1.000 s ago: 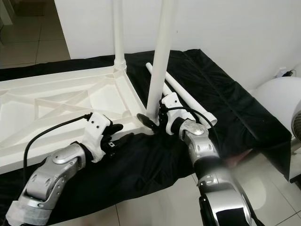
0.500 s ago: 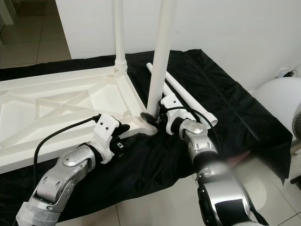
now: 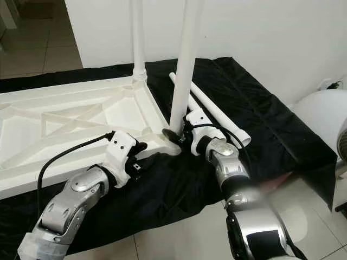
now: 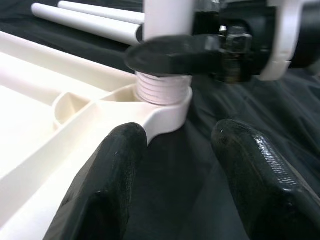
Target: Building children table
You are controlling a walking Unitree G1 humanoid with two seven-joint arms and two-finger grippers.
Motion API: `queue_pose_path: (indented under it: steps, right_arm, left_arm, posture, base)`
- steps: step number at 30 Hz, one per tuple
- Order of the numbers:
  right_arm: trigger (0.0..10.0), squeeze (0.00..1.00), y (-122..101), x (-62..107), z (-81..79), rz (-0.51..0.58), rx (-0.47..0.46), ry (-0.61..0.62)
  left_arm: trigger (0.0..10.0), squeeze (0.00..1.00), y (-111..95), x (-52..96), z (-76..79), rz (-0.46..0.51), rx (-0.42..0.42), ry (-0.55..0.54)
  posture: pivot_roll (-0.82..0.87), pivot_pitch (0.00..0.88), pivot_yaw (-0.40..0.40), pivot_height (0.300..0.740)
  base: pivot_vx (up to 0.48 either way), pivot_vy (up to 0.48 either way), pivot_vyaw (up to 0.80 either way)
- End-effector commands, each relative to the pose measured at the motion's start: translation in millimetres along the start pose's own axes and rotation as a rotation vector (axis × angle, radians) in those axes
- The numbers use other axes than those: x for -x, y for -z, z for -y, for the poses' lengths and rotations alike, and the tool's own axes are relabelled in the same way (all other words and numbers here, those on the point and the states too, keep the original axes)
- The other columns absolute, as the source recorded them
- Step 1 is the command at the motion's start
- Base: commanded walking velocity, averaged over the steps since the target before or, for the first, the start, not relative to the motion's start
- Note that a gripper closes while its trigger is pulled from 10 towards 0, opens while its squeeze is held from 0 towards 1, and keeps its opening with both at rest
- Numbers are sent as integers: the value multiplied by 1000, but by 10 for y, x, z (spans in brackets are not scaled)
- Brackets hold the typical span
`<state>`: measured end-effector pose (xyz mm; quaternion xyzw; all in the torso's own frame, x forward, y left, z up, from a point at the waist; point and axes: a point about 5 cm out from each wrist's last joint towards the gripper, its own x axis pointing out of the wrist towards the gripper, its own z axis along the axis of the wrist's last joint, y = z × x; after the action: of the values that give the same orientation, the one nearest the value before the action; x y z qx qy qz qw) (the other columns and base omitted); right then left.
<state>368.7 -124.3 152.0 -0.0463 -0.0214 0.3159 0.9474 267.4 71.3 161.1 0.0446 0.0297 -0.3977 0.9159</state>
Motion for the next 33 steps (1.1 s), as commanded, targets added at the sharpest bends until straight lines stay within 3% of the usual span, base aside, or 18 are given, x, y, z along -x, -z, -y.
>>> queue_pose_path:
  steps: [1,6,10,19,26,30,31,32,33]
  right_arm:
    - [10000,0,53,5,-2,-28,-39,103]
    - [10000,0,51,-19,-51,-21,-70,184]
    - [10000,0,53,-47,-180,-26,-125,381]
    - [10000,0,-16,-59,-367,2,-217,597]
    - [10000,0,-143,-80,-432,83,-257,561]
    - [10000,0,-206,-50,-412,117,-256,552]
    - [10000,667,-207,-38,-403,117,-247,553]
    - [10000,1000,-199,-24,-390,112,-241,557]
    - [10000,1000,-199,-24,-390,112,-241,557]
  left_arm:
    - [10000,0,25,6,28,-8,7,8]
    - [10000,0,29,17,17,-11,5,6]
    - [10000,0,41,24,16,-15,7,5]
    - [10000,0,51,23,23,-16,9,2]
    - [10000,0,67,36,6,-16,9,-8]
    - [10000,0,50,61,-91,-7,21,-41]
    - [10000,0,46,66,-120,-8,14,-51]
    - [10000,0,46,72,-143,-10,7,-55]
    - [10000,0,46,72,-143,-10,7,-55]
  posture:
    - [13,46,-43,740]
    - [13,46,-43,740]
    - [11,44,-44,740]
    - [18,36,-55,740]
    - [15,33,-60,740]
    - [16,26,-59,740]
    - [16,26,-59,740]
    - [18,21,-58,740]
    - [18,21,-58,740]
  base:
    - [0,0,0]
    - [0,0,0]
    - [0,0,0]
    - [0,0,0]
    - [0,0,0]
    - [0,0,0]
    - [0,0,0]
    - [0,0,0]
    - [0,0,0]
